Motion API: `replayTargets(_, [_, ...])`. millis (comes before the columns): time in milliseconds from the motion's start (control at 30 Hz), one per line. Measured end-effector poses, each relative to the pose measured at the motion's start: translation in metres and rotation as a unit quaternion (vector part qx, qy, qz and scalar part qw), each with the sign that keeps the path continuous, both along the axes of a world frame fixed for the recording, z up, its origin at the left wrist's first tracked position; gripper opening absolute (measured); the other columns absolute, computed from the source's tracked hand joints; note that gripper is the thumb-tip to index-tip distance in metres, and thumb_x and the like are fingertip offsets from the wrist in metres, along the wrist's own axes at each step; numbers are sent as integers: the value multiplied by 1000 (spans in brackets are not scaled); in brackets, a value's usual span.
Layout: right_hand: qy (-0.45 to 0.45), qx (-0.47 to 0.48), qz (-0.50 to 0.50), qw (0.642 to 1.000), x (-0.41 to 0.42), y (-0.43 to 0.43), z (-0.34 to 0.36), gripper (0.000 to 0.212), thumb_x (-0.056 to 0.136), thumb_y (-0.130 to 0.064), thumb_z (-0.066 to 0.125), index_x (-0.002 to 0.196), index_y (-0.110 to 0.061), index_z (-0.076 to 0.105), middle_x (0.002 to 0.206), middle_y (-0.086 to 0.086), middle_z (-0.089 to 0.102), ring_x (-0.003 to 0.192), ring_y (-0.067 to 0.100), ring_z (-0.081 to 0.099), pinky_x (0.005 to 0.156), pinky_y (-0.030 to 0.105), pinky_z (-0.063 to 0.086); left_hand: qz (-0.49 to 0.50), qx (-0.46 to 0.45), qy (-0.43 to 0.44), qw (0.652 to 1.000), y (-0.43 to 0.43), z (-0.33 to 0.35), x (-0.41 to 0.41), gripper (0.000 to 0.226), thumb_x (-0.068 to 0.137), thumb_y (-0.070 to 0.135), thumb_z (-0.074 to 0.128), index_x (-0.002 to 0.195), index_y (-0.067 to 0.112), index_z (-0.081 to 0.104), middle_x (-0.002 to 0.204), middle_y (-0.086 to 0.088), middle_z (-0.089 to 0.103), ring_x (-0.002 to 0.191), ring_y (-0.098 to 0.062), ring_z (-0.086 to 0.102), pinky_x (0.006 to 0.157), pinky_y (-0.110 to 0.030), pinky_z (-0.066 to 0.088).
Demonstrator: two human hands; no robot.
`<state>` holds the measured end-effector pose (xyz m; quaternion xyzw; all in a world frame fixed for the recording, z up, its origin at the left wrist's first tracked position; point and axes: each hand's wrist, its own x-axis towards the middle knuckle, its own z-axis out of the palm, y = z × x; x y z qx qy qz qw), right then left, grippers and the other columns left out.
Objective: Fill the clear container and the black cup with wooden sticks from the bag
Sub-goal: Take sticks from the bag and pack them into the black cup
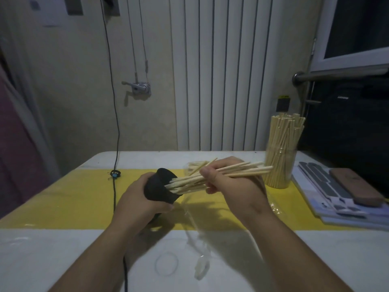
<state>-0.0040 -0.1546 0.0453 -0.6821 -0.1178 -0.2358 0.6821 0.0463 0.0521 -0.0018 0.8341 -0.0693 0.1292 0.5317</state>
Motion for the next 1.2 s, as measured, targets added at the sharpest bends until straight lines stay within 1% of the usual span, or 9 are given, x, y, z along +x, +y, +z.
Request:
replayTargets(167, [50,52,34,997,2,-5,0,4,82,-5,76,80,-3,74,75,13,73,68,24,72,60,28,58,3,28,-9,1000,0,-3,2,71,39,35,83,97,64,54,102,19,66,94,-4,61,76,-36,52])
replayTargets(333, [7,-85,-90,992,4,-9,-2,22,80,-27,80,72,-13,66,58,-8,62,54,4,56,50,17,41,-2,44,-8,999,-1,-2,1,73,38,35,83,100,61,54,105,18,66,95,-5,61,77,-36,52])
replayTargets(467, [25,-81,-92,992,7,-12,-4,24,78,-31,81,68,-16,66,57,-12,60,51,0,53,50,17,41,-7,49,-7,999,-2,0,-1,74,37,34,83,94,68,52,104,19,65,94,-3,61,77,-36,53])
replayTargets(567, [67,-92,-81,990,13,-9,-9,20,69,-35,88,72,-22,72,79,-13,68,68,-4,60,69,23,50,-7,51,-6,999,-2,0,-1,72,35,33,82,94,64,53,104,20,65,95,-3,61,79,-37,54])
replayTargets(667, [78,-129,-81,985,18,-5,-17,43,52,-53,84,87,-36,65,109,-18,53,99,-2,54,87,31,49,-8,56,-7,998,-2,-1,0,73,35,34,82,98,58,54,105,18,65,95,-4,61,79,-38,54])
replayTargets(867, [31,-14,-125,992,20,-5,-20,13,85,-35,59,85,-23,63,106,-4,56,98,7,54,85,28,42,-6,40,-1,999,0,-1,1,77,34,37,82,104,54,56,108,16,66,99,-9,62,83,-42,54])
replayTargets(967, [61,-116,-152,980,26,-1,-29,2,90,-30,65,89,-28,64,110,-16,53,107,6,52,94,30,41,-10,38,2,999,-1,-1,1,77,34,36,82,105,52,57,108,16,66,98,-8,62,83,-41,54])
replayTargets(1100, [55,-126,-143,980,22,-1,-27,30,89,-52,60,115,-36,59,133,-14,49,125,5,44,105,30,38,-14,23,10,1000,0,-1,-1,74,36,32,82,102,55,58,102,21,67,94,-3,62,77,-35,53])
replayTargets(1200, [66,-166,-107,978,20,0,-24,36,103,-40,43,136,-34,53,150,-15,40,138,4,33,113,28,29,-19,21,17,999,0,1,-3,72,38,30,81,102,54,59,96,31,66,91,0,62,76,-34,52])
